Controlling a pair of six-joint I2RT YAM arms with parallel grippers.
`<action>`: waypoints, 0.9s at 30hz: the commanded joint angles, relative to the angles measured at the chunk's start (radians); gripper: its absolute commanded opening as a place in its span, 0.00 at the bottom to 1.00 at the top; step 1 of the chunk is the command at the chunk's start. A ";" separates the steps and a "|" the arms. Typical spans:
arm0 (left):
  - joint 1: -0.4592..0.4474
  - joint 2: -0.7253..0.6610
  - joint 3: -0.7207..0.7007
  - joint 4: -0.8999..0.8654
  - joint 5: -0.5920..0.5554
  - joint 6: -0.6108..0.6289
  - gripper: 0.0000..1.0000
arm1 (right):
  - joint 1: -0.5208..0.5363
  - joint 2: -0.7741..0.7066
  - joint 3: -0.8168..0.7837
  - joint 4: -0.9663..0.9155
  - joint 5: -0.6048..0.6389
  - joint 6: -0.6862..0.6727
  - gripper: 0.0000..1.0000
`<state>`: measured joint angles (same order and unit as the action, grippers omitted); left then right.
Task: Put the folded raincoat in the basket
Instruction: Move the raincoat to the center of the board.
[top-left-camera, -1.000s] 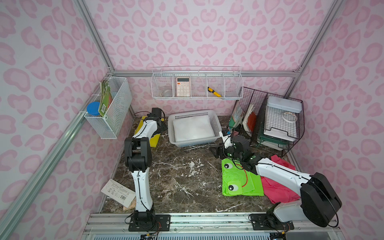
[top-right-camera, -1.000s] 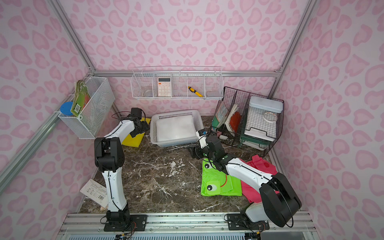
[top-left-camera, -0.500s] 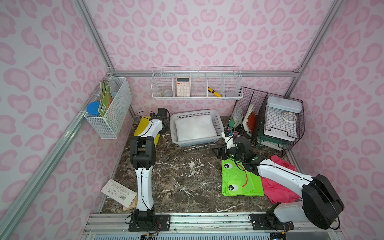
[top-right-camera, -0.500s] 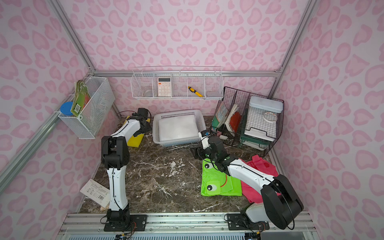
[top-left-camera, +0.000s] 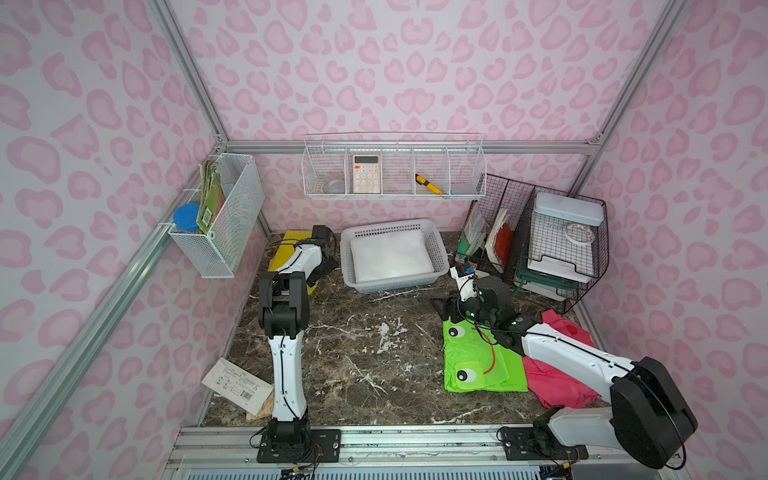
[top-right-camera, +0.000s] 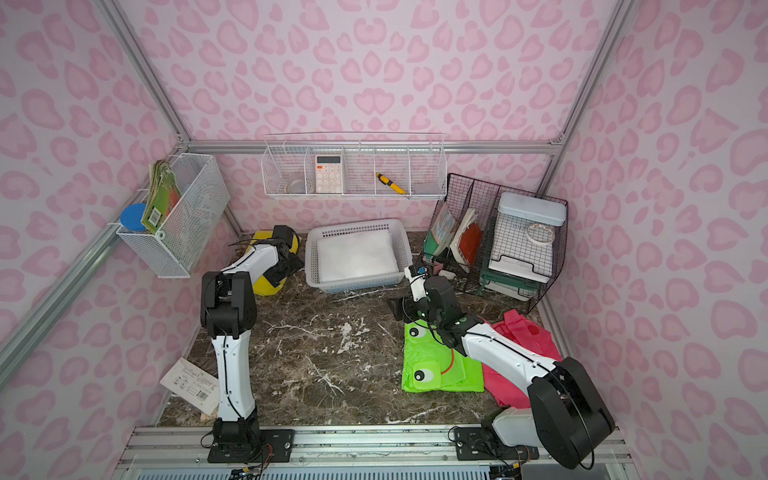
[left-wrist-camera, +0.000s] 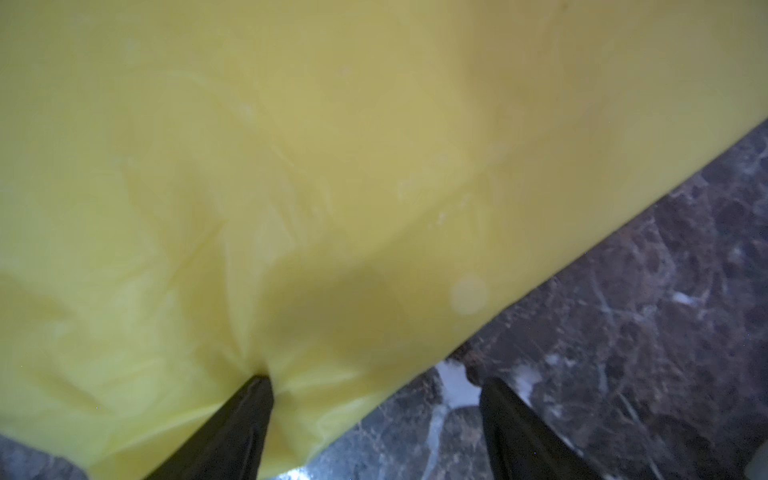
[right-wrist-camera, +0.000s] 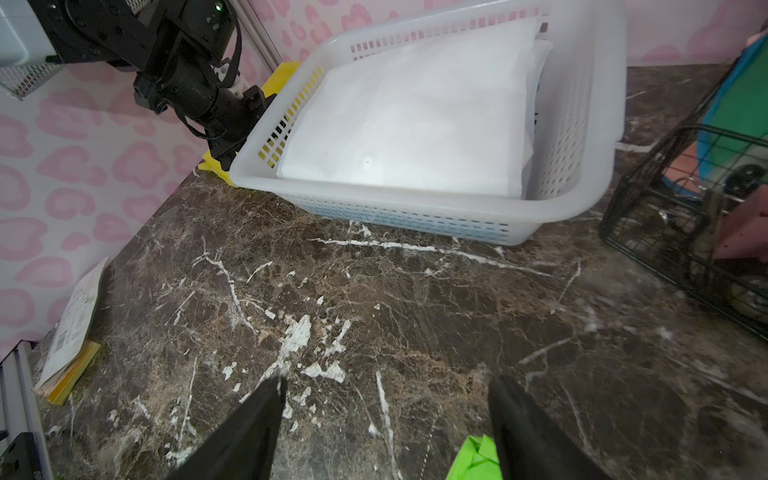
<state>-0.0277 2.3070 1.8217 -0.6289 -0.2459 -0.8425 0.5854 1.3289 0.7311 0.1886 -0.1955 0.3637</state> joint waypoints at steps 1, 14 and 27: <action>-0.019 -0.027 -0.076 -0.024 0.111 -0.053 0.84 | -0.006 -0.008 -0.003 0.022 -0.011 0.000 0.79; -0.079 -0.285 -0.539 0.140 0.107 -0.134 0.84 | -0.011 -0.021 -0.007 0.030 -0.034 0.012 0.80; -0.158 -0.563 -0.899 0.213 0.087 -0.170 0.84 | -0.012 -0.077 -0.023 0.025 -0.034 0.026 0.80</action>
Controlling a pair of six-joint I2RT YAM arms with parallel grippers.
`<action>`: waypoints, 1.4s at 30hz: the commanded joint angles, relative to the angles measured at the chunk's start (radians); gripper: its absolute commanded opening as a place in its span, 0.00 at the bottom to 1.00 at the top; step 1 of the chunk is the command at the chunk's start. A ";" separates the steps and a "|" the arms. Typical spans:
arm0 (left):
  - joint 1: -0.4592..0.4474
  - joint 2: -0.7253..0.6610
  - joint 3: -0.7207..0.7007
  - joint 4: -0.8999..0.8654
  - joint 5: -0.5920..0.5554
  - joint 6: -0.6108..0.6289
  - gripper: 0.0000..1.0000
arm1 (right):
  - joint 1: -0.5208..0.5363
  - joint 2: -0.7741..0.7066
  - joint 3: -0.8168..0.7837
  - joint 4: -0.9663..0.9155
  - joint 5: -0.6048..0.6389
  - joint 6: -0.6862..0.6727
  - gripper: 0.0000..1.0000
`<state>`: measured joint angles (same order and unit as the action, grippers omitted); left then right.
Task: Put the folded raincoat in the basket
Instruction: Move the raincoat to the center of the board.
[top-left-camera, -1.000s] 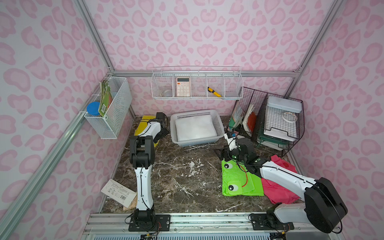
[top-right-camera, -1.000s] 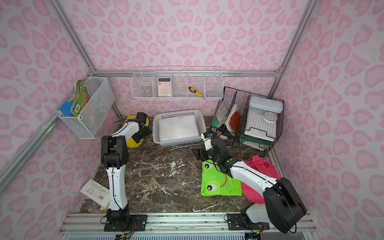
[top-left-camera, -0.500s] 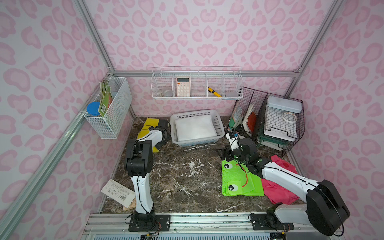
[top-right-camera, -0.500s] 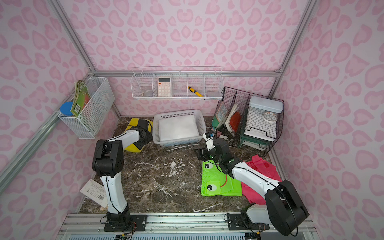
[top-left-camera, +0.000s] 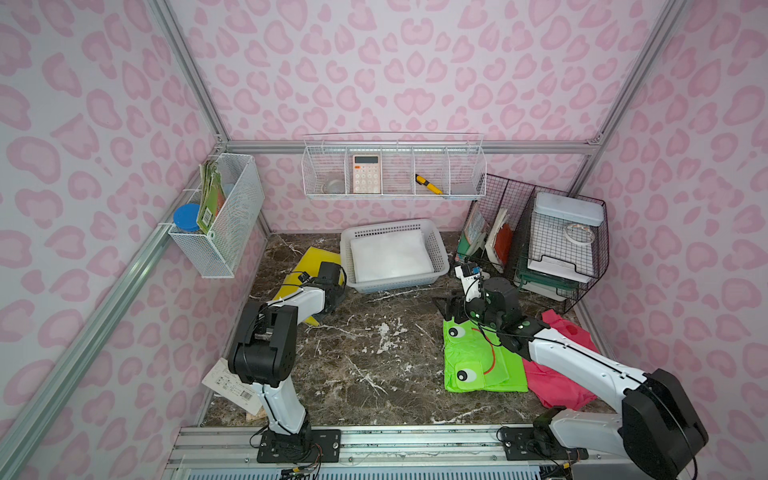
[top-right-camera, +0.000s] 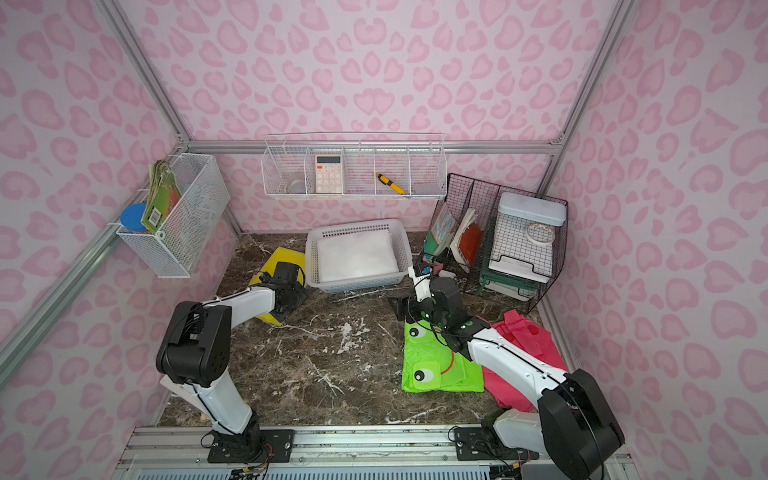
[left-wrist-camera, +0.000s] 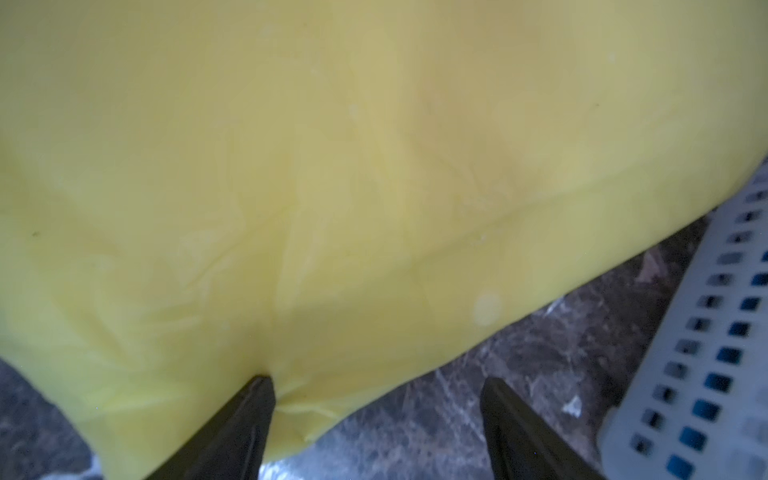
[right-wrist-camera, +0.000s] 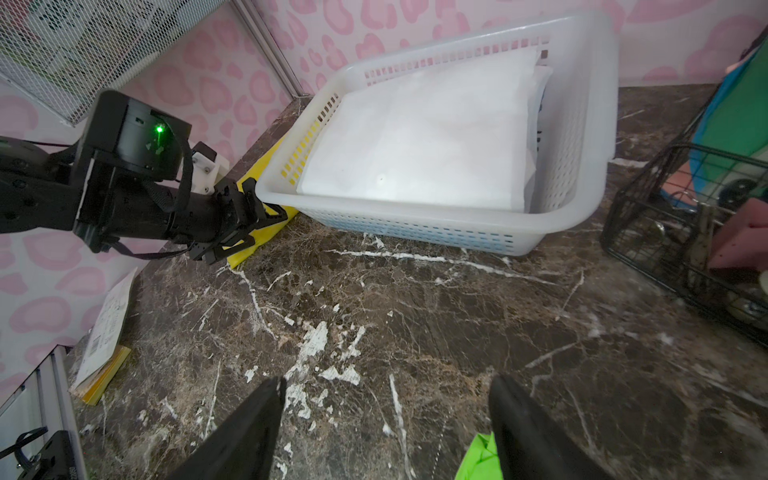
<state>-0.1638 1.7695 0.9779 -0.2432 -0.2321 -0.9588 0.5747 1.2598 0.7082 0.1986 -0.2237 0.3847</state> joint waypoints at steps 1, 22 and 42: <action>-0.035 -0.052 -0.080 -0.172 0.061 -0.057 0.84 | -0.001 -0.009 0.001 0.015 -0.006 0.006 0.80; -0.263 -0.558 -0.430 -0.342 0.034 -0.084 0.84 | 0.034 0.023 0.051 0.002 0.010 0.031 0.80; -0.048 -0.131 0.020 -0.229 0.063 0.259 0.87 | 0.134 0.024 0.048 -0.024 0.099 0.021 0.80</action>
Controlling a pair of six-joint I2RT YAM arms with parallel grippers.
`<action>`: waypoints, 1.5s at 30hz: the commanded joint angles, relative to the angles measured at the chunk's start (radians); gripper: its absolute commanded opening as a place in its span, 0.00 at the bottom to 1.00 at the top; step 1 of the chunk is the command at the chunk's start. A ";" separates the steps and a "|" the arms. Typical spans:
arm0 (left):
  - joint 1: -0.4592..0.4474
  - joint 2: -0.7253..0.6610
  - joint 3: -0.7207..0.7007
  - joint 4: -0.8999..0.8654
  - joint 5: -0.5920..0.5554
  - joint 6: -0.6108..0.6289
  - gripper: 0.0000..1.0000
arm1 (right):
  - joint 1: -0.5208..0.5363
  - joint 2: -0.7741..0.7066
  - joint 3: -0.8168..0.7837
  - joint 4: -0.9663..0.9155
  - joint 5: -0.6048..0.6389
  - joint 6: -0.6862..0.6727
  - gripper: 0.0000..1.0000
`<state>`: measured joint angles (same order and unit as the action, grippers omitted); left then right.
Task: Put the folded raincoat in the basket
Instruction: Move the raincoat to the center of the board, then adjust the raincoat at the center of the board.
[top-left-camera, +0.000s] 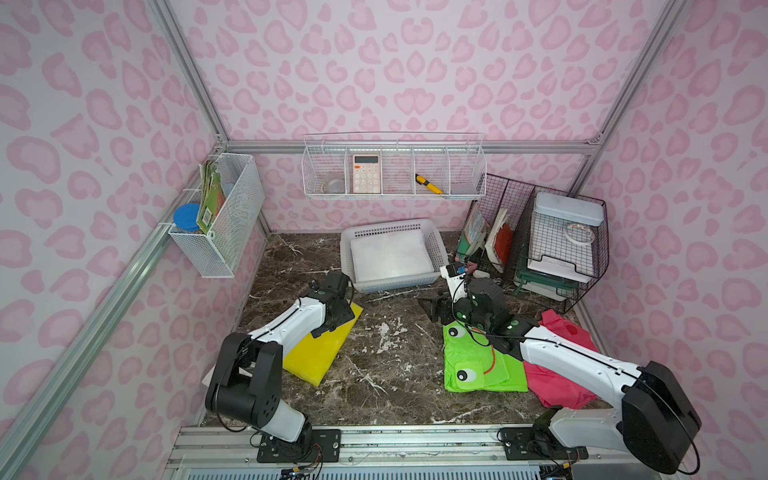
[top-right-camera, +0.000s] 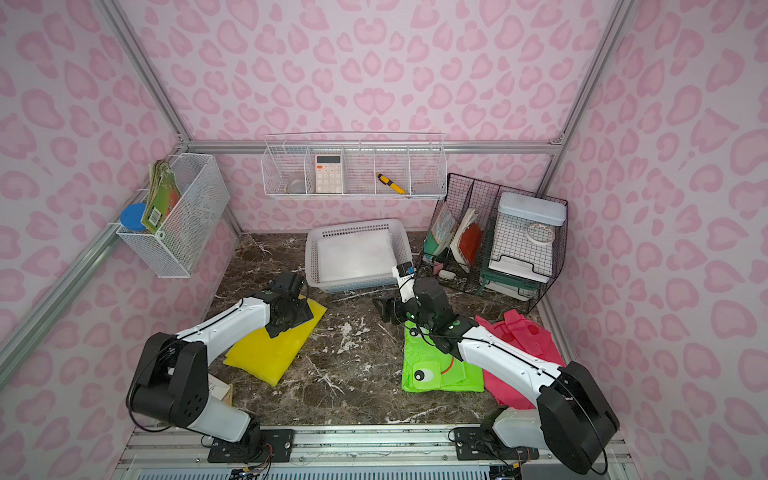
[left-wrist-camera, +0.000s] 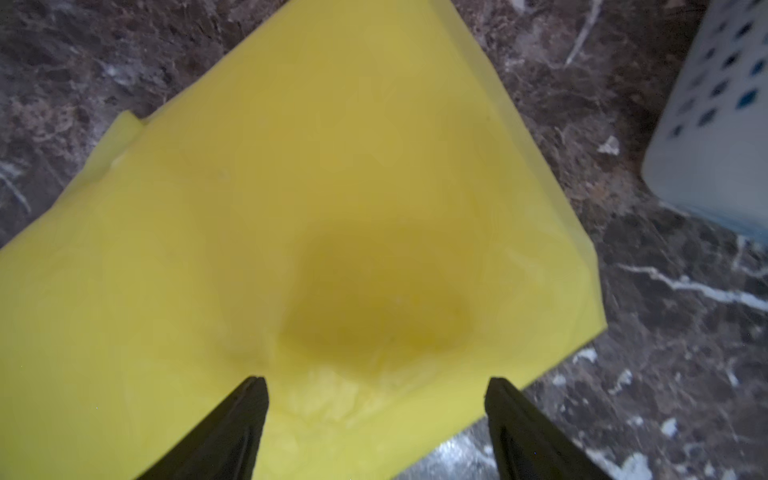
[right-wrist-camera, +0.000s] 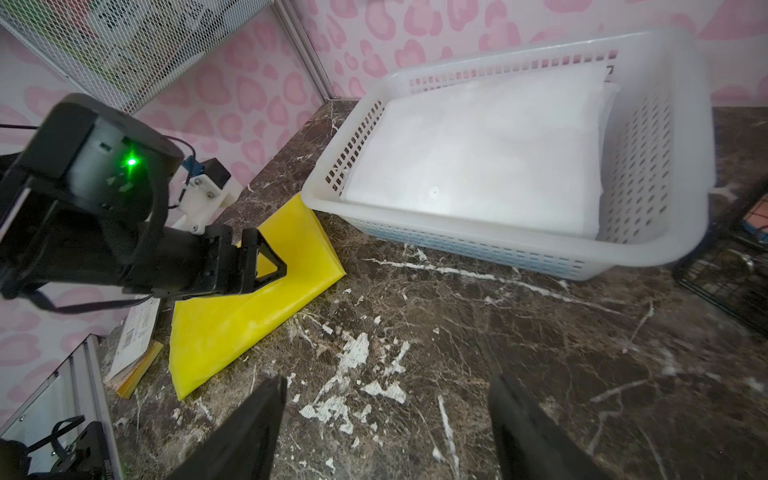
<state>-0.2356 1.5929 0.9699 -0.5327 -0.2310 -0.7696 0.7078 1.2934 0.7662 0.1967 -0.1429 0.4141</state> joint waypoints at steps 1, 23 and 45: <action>0.029 0.072 0.039 0.074 0.077 0.079 0.87 | 0.001 -0.015 -0.017 -0.026 0.024 -0.011 0.80; -0.458 0.008 -0.162 0.165 0.073 -0.013 0.86 | -0.007 -0.047 -0.035 -0.021 0.159 0.003 0.80; -0.525 -0.448 -0.284 -0.210 -0.138 -0.232 0.87 | 0.047 0.220 0.087 -0.118 -0.015 -0.013 0.80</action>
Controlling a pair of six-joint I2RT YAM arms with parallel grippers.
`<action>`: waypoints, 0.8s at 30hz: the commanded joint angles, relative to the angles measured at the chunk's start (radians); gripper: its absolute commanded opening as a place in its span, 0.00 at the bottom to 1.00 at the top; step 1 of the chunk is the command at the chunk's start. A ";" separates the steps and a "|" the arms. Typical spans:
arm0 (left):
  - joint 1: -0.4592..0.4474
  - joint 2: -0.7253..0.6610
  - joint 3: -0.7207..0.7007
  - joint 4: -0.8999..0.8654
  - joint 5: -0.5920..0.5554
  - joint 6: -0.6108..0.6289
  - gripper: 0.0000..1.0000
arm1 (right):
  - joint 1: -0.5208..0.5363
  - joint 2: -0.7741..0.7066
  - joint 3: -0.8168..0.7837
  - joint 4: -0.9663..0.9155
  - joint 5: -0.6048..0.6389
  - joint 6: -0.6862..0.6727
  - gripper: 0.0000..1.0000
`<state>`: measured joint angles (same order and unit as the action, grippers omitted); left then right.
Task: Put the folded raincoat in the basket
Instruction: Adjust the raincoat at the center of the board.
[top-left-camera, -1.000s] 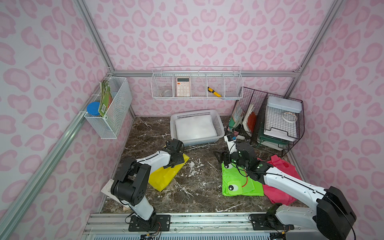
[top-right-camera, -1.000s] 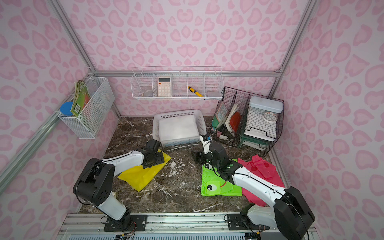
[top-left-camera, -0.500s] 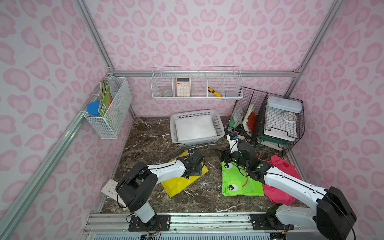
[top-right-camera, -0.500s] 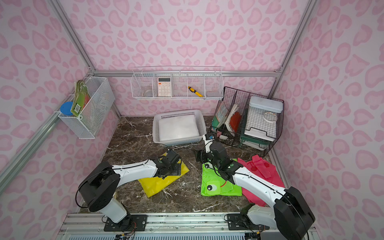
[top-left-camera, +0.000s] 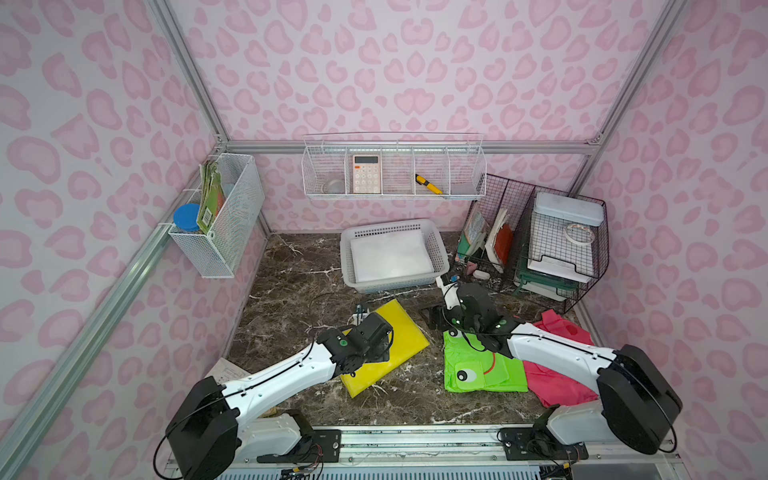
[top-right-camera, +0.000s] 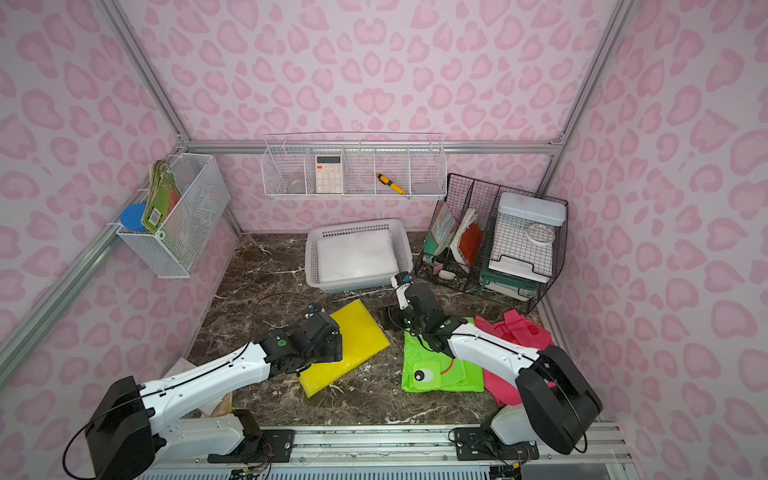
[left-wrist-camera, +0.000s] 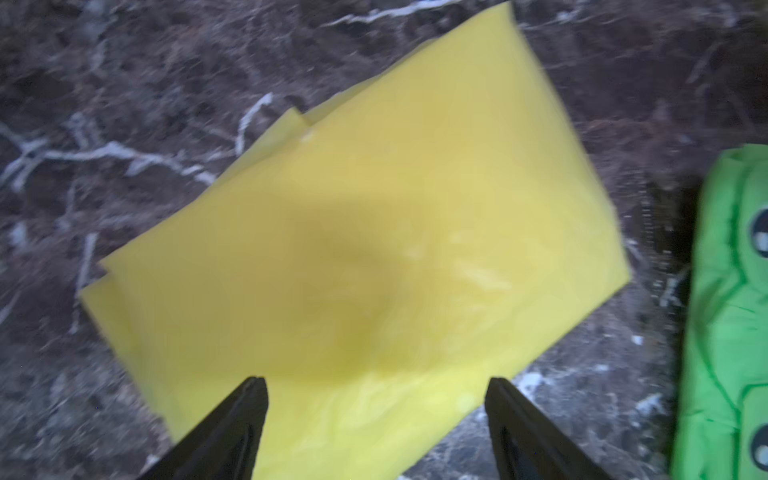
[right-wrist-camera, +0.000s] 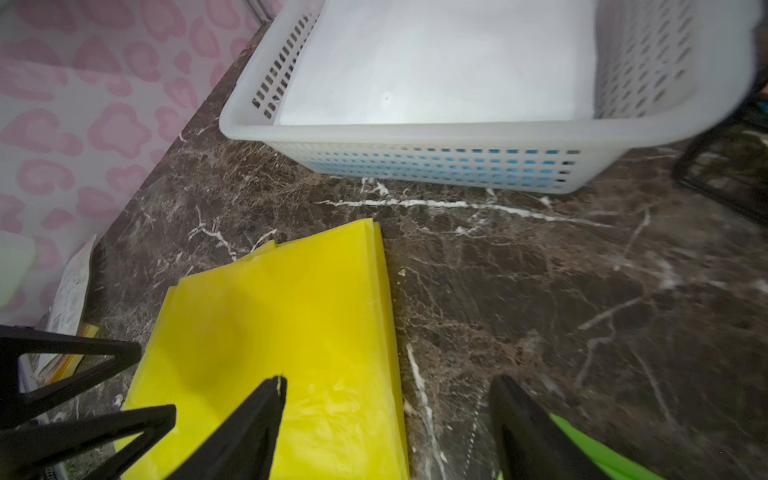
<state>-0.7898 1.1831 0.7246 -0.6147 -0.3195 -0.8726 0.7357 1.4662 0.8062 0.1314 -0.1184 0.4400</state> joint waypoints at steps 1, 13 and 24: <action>0.052 -0.062 -0.071 -0.135 -0.039 -0.150 0.87 | 0.031 0.084 0.068 -0.063 -0.037 -0.045 0.79; 0.216 -0.278 -0.282 -0.005 0.049 -0.119 0.82 | 0.057 0.376 0.242 -0.145 -0.102 -0.052 0.78; 0.304 -0.071 -0.246 0.155 0.150 -0.021 0.67 | 0.078 0.345 0.159 -0.146 -0.095 -0.029 0.68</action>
<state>-0.5026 1.0695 0.4637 -0.5213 -0.2005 -0.9409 0.8112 1.8374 0.9924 0.0097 -0.2203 0.3962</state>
